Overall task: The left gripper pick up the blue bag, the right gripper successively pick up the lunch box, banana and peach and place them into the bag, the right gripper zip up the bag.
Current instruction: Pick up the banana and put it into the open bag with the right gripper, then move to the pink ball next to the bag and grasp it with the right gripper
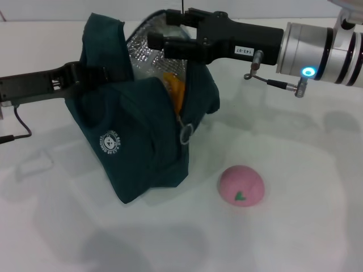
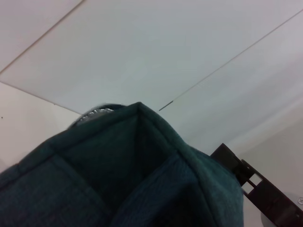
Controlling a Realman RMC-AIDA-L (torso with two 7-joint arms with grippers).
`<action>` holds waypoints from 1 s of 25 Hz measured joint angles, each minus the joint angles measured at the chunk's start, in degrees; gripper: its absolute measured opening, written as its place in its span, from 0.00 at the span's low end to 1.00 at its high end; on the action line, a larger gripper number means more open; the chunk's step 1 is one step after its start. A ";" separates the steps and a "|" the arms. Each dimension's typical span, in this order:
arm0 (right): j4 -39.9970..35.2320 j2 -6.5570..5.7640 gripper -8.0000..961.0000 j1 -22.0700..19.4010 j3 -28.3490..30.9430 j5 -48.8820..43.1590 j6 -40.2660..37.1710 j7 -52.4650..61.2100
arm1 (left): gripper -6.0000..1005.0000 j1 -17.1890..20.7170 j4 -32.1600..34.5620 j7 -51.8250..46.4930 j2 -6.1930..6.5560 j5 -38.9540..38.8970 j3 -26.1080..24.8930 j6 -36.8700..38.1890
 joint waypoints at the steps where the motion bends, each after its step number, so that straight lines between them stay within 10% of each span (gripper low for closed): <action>1: -0.07 0.00 0.63 -0.07 0.12 0.08 0.00 0.00 | 0.04 0.00 0.00 0.00 0.00 0.00 0.00 0.01; 13: -2.49 -2.52 0.91 -1.02 2.78 -3.61 -0.58 3.41 | 0.04 0.57 -0.18 0.58 0.24 -0.02 -0.09 -0.03; 21: -18.84 -7.43 0.90 -1.84 3.09 -30.96 -1.19 21.76 | 0.04 0.94 -4.31 3.57 0.90 -0.04 -0.54 -0.71; 25: -31.60 -6.97 0.90 -4.21 7.37 -47.27 -7.28 32.31 | 0.04 1.55 -5.07 4.95 0.92 -0.09 -0.59 -0.86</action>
